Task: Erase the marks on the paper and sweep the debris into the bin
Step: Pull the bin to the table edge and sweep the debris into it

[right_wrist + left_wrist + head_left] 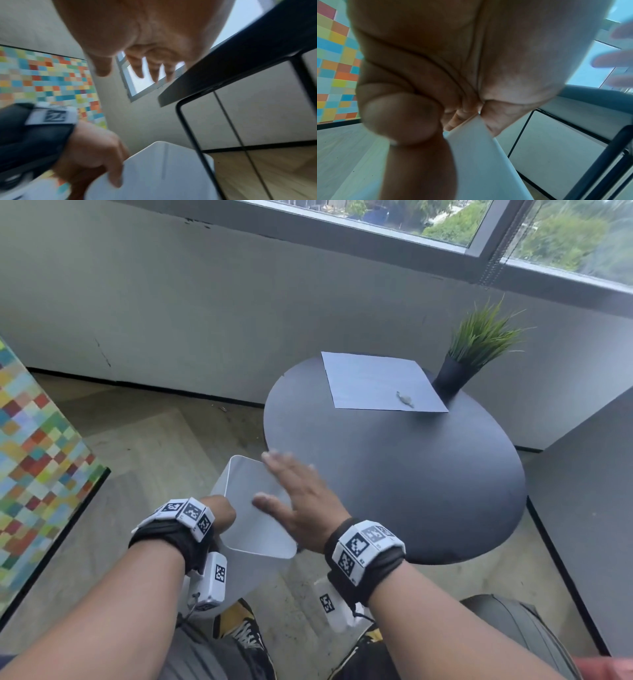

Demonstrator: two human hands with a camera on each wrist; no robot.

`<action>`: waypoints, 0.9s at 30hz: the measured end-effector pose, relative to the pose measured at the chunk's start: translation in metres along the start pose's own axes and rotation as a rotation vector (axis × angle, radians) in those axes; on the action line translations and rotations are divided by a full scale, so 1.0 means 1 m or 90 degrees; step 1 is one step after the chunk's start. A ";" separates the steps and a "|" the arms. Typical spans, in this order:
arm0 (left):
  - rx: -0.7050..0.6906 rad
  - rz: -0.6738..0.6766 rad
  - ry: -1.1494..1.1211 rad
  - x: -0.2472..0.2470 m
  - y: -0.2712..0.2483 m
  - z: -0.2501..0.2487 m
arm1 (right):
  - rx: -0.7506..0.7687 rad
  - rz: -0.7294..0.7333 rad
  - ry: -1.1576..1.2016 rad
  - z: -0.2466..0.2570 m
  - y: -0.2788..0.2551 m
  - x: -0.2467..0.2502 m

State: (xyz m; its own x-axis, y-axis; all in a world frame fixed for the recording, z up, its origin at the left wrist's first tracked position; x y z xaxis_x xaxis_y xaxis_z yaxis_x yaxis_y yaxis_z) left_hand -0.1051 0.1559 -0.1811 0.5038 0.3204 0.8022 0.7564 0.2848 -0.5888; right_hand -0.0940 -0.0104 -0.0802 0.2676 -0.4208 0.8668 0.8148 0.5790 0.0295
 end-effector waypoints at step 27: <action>0.043 0.024 -0.101 -0.024 0.064 0.030 | -0.289 -0.068 0.104 -0.164 -0.116 0.145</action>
State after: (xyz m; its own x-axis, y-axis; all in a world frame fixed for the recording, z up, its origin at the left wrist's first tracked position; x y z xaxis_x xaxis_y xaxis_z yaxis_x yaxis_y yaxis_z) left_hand -0.0813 0.1935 -0.2410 0.4554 0.4693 0.7565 0.7057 0.3278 -0.6282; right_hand -0.0649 -0.2532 -0.0394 0.2174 -0.5860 0.7806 0.9742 0.1796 -0.1365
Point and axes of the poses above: each hand's wrist, its own y-axis towards the middle knuckle, its own x-axis out of the back of the hand, z = x × y, the point moved 7 cm from there along y, towards the middle knuckle, and after that the axes turned 4 degrees about -z, right-handed, at the moved point
